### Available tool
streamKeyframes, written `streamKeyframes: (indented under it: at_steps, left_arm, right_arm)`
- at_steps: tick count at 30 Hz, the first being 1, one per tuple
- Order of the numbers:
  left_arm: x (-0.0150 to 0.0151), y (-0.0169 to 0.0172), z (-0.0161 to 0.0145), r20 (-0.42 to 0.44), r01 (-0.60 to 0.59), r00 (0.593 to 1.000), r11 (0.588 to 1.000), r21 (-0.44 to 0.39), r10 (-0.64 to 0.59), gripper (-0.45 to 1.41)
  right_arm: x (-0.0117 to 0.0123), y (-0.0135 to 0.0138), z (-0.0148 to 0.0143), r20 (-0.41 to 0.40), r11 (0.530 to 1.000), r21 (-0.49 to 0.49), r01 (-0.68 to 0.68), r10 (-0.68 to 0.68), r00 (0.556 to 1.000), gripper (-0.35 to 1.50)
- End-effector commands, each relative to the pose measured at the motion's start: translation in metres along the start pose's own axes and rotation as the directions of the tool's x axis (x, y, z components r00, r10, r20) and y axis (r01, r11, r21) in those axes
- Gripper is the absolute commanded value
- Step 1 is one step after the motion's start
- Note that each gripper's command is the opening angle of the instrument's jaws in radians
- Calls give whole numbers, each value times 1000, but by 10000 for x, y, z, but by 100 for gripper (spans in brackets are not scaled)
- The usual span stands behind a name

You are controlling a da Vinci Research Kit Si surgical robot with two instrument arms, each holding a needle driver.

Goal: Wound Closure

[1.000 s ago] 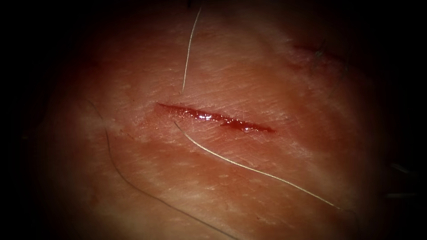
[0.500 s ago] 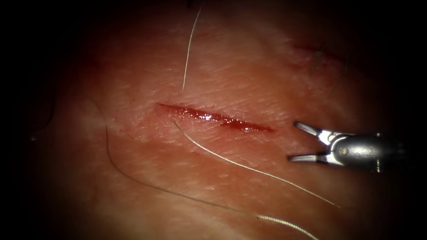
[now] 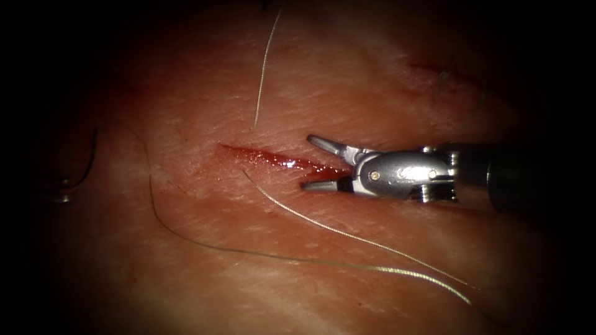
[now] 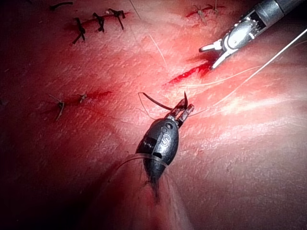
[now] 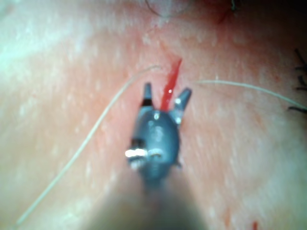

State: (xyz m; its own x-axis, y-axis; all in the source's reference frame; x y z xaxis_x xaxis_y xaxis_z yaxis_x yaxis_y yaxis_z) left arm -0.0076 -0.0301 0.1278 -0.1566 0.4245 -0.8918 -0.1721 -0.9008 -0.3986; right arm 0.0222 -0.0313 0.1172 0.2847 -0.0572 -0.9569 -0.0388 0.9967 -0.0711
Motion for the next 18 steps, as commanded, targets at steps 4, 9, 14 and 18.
streamKeyframes:
  at_steps: [4,9,14,18]
  left_arm:
    - [-7,3,6,-2,3,1000,1000,-5,-3,-45]
    - [-7,3,6,-2,3,1000,1000,-5,-3,-45]
    - [-6,3,6,-2,3,1000,1000,-5,-3,-45]
    - [-6,3,6,-3,3,1000,1000,-8,-3,-45]
  right_arm:
    - [-9,-17,26,2,999,30,18,-18,1000,92]
    - [-18,-26,40,15,998,52,38,-39,999,86]
    - [-23,-31,55,20,997,69,46,-47,999,84]
    - [-20,-32,67,10,994,88,58,-59,998,81]
